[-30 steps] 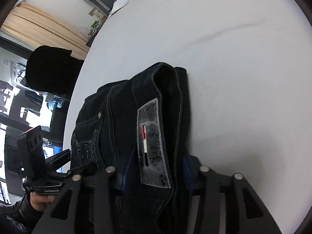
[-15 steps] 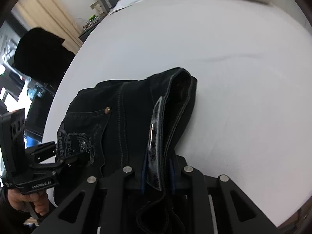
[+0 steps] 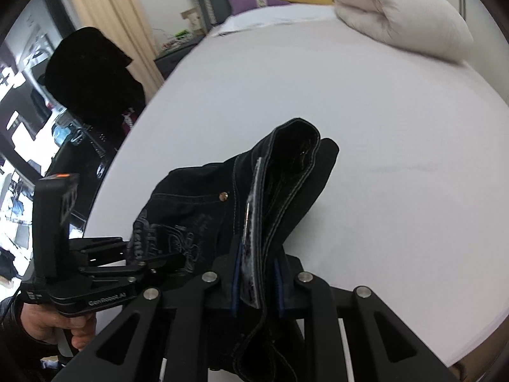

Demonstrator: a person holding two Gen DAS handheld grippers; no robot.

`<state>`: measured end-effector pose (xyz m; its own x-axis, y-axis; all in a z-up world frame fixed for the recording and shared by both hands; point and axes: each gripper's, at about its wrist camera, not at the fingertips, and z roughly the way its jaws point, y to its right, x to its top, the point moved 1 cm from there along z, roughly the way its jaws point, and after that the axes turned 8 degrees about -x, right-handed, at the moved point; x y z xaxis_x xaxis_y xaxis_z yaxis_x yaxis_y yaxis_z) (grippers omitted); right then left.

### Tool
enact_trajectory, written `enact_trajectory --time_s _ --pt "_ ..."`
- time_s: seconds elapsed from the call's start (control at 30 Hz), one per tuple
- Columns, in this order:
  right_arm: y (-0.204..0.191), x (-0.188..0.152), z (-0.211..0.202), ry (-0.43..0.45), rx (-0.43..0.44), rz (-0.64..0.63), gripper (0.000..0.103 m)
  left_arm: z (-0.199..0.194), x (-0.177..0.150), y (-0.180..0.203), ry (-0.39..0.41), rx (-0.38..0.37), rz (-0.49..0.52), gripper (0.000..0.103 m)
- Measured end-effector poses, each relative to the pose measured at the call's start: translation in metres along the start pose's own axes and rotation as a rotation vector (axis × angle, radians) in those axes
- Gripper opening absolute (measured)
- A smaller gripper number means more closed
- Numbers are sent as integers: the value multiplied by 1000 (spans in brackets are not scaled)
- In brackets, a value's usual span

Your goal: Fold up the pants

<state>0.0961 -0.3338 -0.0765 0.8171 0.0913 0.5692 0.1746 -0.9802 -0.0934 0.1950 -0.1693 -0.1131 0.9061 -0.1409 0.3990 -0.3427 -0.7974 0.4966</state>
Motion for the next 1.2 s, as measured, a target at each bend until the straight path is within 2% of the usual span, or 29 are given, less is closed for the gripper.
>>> enact_trajectory --time_s 0.2,0.37,0.57,0.67,0.73,0.83,0.9,0.93,0.97,1.0,1.1,1.2 --pt "-39 46 9 40 65 -40 19 -44 20 -36 93 30 -31 24" --pt "-74 95 34 73 127 -58 19 -69 50 -72 137 102 -10 24" --pt "-90 143 84 64 236 20 19 -83 86 -126 169 149 -7 24" --pt "-95 158 118 30 262 61 19 -79 97 -163 165 138 -27 24" --pt "-93 159 139 3 268 90 19 -67 103 -181 149 124 -47 24" --pt "-82 150 182 -87 277 164 19 -42 113 -208 109 112 -97 26" --pt "-72 139 206 -131 262 212 20 -31 105 -217 120 99 -127 39" --pt "-63 131 216 -147 268 253 23 -28 104 -220 130 92 -135 44" --pt "-54 124 223 -157 269 296 34 -26 101 -223 135 84 -142 54" --pt "-43 116 229 -157 286 347 40 -24 96 -227 146 69 -150 57" --pt "-27 102 232 -121 402 421 45 -24 95 -238 193 22 -150 60" --pt "-27 95 226 -107 421 439 52 -31 94 -245 213 14 -171 60"
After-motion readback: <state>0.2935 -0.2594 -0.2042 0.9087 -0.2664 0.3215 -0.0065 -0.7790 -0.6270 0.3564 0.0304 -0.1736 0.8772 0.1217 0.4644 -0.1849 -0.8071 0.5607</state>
